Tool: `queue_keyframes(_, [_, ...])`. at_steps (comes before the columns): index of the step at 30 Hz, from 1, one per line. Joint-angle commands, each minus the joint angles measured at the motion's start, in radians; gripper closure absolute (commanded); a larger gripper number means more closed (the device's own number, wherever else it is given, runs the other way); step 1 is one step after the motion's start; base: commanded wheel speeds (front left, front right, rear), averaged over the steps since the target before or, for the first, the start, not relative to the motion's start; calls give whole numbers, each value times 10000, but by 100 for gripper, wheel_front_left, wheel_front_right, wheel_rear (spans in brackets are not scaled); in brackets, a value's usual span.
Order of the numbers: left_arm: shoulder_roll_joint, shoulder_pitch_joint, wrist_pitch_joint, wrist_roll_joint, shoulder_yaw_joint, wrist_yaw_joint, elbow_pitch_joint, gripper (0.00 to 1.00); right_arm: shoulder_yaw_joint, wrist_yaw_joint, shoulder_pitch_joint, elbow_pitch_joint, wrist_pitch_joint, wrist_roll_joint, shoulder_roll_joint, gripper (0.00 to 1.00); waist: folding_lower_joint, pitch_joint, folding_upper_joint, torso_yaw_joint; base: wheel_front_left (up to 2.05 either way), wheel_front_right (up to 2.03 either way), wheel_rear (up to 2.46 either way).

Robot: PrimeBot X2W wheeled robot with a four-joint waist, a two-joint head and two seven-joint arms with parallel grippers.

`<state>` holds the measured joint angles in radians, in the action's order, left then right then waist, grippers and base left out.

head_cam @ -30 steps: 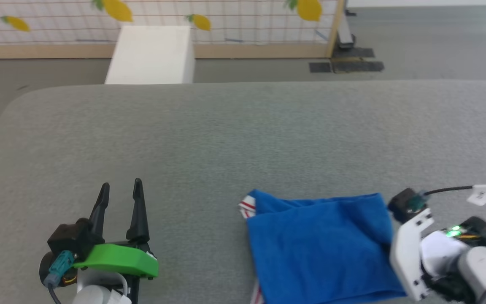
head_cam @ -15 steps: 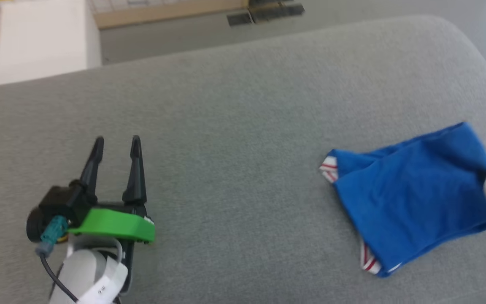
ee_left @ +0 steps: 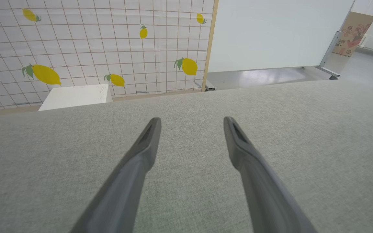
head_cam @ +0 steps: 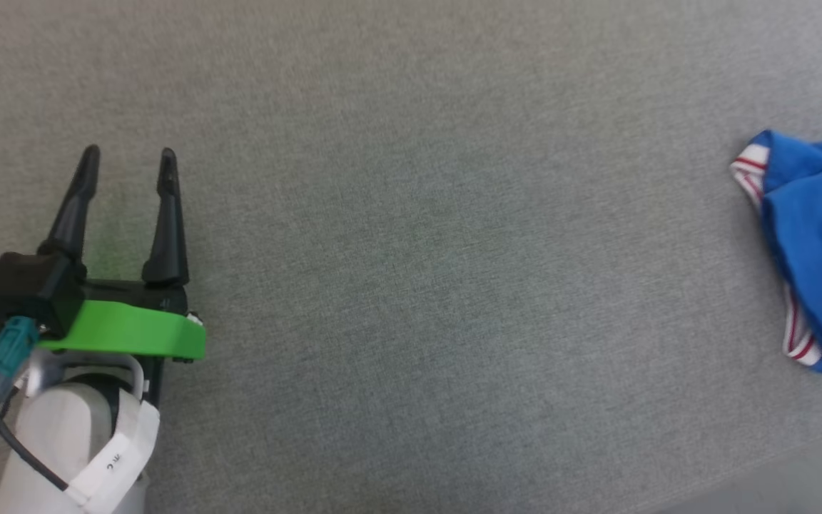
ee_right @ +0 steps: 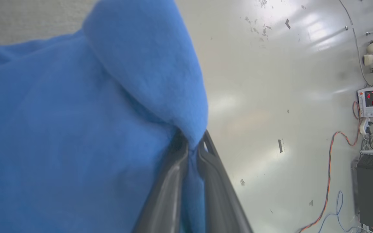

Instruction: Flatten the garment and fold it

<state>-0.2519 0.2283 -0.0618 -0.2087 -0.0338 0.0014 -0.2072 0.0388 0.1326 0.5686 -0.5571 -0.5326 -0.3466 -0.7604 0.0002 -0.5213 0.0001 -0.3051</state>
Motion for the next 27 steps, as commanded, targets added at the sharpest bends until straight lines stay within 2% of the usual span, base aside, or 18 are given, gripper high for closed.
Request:
queue_keyframes(1, [-128,119,85,115,85,79,-171,0,239,-19,309,-223,204,214,165,100,-2,-977,-1,-87,0,0,0])
queue_keyframes(3, [-213,80,217,133,136,114,-390,0,545,-19,547,-590,401,501,359,100,-2,-1103,-1,-61,0,0,0])
queue_keyframes(4, [-250,51,267,140,167,138,-488,0,667,-19,646,-779,436,607,476,54,-2,-1143,-1,-50,0,0,0])
queue_keyframes(5, [-275,23,303,141,193,158,-555,0,793,-19,737,-898,539,714,541,0,-2,-1166,-1,-45,0,0,0])
queue_keyframes(11, [-288,-121,331,66,230,227,-632,0,1429,-19,1088,-1507,1024,1229,769,0,-2,-1028,-1,79,0,0,0])
queue_keyframes(15, [-102,-214,44,-85,188,267,-316,0,1682,-19,1323,-1308,1554,1063,681,0,-2,-499,-1,261,0,0,0])
queue_keyframes(22, [443,-452,-1000,-650,438,426,597,0,962,-19,1653,851,2945,133,427,0,-2,1131,-1,572,0,0,0])
queue_keyframes(27, [751,-624,-1507,-990,641,489,1108,0,345,-19,1977,2546,3616,-776,749,0,-2,2296,-1,833,0,0,0])
